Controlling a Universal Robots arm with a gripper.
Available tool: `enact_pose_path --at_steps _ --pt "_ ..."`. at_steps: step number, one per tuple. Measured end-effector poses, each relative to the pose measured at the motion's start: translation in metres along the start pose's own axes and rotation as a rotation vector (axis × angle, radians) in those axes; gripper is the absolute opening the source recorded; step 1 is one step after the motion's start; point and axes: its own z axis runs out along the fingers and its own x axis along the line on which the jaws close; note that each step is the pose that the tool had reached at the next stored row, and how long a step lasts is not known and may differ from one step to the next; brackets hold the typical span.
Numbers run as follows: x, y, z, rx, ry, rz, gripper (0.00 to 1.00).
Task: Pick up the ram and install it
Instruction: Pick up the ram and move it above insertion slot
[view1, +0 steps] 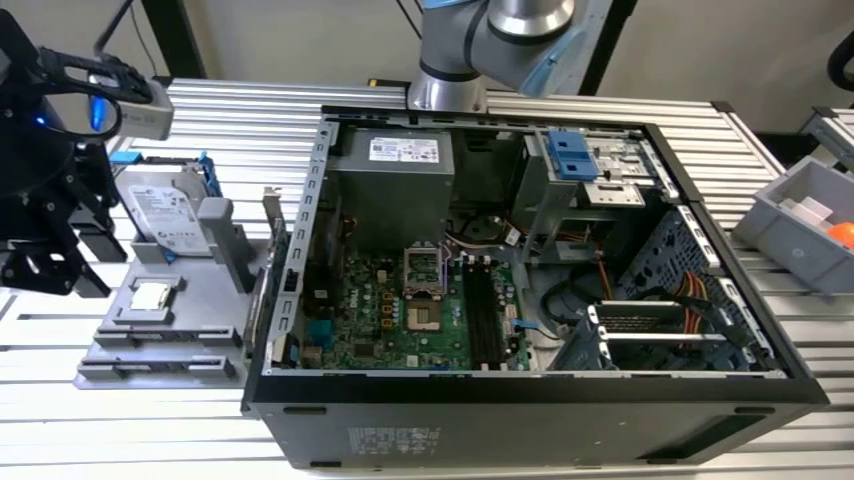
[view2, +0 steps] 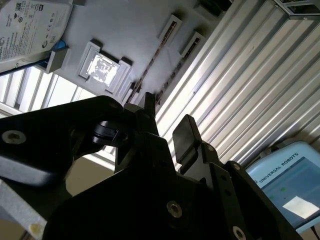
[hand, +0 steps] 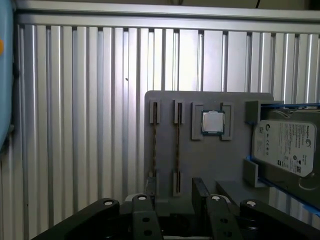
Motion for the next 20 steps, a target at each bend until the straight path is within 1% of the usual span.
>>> enact_pose_path --at_steps 20 --pt "0.0003 -0.0001 0.0085 0.0 0.0 0.0 1.0"
